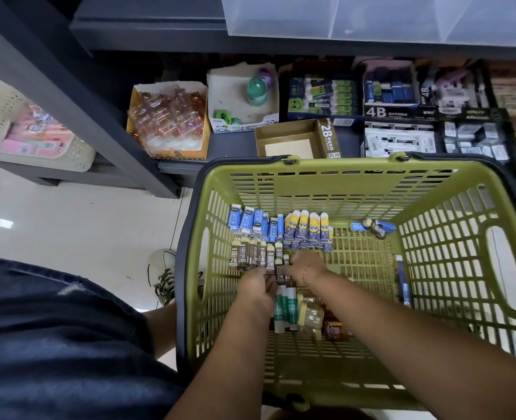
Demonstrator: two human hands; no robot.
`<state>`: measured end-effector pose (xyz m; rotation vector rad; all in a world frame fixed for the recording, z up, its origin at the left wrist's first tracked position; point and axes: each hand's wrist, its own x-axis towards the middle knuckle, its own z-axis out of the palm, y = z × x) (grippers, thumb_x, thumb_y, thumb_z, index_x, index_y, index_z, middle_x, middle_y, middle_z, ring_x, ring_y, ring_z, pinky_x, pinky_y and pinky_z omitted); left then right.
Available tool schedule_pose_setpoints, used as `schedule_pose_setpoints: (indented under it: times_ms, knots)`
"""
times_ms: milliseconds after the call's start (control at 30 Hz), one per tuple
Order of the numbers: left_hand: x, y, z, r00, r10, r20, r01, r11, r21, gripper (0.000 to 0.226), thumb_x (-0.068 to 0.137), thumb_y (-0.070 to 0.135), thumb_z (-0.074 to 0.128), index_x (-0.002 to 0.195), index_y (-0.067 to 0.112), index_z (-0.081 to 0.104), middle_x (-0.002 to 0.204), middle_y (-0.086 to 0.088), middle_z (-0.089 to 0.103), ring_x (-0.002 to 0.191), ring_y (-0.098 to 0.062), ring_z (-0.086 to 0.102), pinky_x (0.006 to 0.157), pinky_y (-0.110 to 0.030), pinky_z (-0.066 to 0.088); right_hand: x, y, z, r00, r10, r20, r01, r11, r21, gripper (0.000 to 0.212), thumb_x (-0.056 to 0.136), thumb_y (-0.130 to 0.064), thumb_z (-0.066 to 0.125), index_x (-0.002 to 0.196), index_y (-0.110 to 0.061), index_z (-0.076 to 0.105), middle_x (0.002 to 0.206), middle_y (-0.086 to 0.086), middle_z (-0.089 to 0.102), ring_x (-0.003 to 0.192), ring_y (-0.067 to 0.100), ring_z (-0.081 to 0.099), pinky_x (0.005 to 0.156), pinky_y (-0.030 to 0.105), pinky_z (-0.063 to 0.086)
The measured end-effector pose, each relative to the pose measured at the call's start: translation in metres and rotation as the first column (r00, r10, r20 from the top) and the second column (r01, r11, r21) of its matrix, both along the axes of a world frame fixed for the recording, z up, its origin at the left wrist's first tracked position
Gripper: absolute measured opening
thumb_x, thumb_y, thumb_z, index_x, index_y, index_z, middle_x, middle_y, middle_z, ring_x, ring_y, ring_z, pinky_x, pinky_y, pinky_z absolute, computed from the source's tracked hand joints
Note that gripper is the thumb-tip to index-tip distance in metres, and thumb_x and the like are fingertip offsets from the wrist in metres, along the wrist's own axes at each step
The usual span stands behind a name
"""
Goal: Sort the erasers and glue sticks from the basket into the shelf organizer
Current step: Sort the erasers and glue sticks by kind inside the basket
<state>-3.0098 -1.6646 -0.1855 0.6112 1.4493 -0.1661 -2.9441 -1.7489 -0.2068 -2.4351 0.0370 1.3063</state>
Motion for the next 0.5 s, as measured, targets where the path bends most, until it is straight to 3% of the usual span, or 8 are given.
schedule_pose_setpoints:
  times_ms: [100, 133, 200, 300, 433, 500]
  knots:
    - [0.001, 0.000, 0.000, 1.000, 0.016, 0.005, -0.016, 1.000, 0.000, 0.025, 0.100, 0.005, 0.044, 0.075, 0.006, 0.048, 0.065, -0.007, 0.040, 0.059, -0.015, 0.039, 0.058, -0.024, 0.039, 0.002, 0.004, -0.005, 0.993, -0.116, -0.023, 0.116, 0.993, 0.010, 0.032, 0.085, -0.037, 0.068, 0.092, -0.005, 0.067, 0.092, 0.010, 0.070, 0.074, 0.018, 0.061, 0.079, 0.029, 0.055]
    - [0.001, 0.000, 0.001, 1.000, 0.023, 0.012, -0.023, 1.000, -0.001, 0.025, 0.100, 0.003, 0.043, 0.075, 0.006, 0.048, 0.067, -0.008, 0.040, 0.060, -0.015, 0.039, 0.058, -0.024, 0.037, 0.002, 0.004, -0.008, 0.992, -0.121, -0.028, 0.121, 0.993, 0.008, 0.031, 0.084, -0.037, 0.069, 0.088, -0.007, 0.066, 0.090, 0.010, 0.069, 0.075, 0.017, 0.059, 0.082, 0.030, 0.055]
    - [0.002, -0.001, 0.001, 0.999, 0.038, 0.019, -0.038, 0.999, -0.002, 0.026, 0.100, 0.002, 0.043, 0.075, 0.006, 0.048, 0.068, -0.009, 0.041, 0.061, -0.016, 0.040, 0.059, -0.024, 0.036, 0.002, 0.003, -0.010, 0.994, -0.104, -0.029, 0.104, 0.995, -0.002, 0.033, 0.084, -0.040, 0.069, 0.072, -0.011, 0.058, 0.077, 0.005, 0.063, 0.075, 0.017, 0.058, 0.083, 0.028, 0.053]
    - [0.002, -0.001, 0.004, 0.999, 0.049, 0.024, -0.048, 0.999, -0.009, 0.022, 0.100, 0.003, 0.043, 0.079, 0.003, 0.050, 0.075, -0.012, 0.049, 0.068, -0.018, 0.048, 0.065, -0.025, 0.044, -0.001, 0.001, -0.014, 0.977, -0.211, -0.010, 0.211, 0.977, 0.022, 0.036, 0.081, -0.034, 0.073, 0.098, -0.003, 0.070, 0.099, 0.007, 0.071, 0.094, 0.019, 0.067, 0.089, 0.030, 0.054]
    - [0.004, -0.002, 0.008, 0.997, 0.067, 0.030, -0.066, 0.998, -0.023, 0.011, 0.101, 0.004, 0.043, 0.094, 0.000, 0.051, 0.084, -0.015, 0.055, 0.075, -0.021, 0.054, 0.082, -0.032, 0.050, -0.005, 0.002, -0.011, 0.941, -0.337, 0.027, 0.335, 0.940, 0.072, 0.043, 0.081, -0.024, 0.074, 0.115, 0.001, 0.064, 0.115, 0.013, 0.067, 0.106, 0.024, 0.064, 0.091, 0.032, 0.052]
    - [0.003, -0.002, 0.010, 0.997, 0.064, 0.034, -0.063, 0.998, -0.027, 0.014, 0.101, 0.003, 0.042, 0.090, 0.000, 0.051, 0.083, -0.015, 0.054, 0.074, -0.022, 0.054, 0.076, -0.030, 0.049, -0.007, 0.004, -0.011, 0.919, -0.392, 0.027, 0.387, 0.915, 0.110, 0.051, 0.079, -0.024, 0.075, 0.120, 0.001, 0.059, 0.122, 0.014, 0.063, 0.112, 0.026, 0.060, 0.091, 0.033, 0.049]
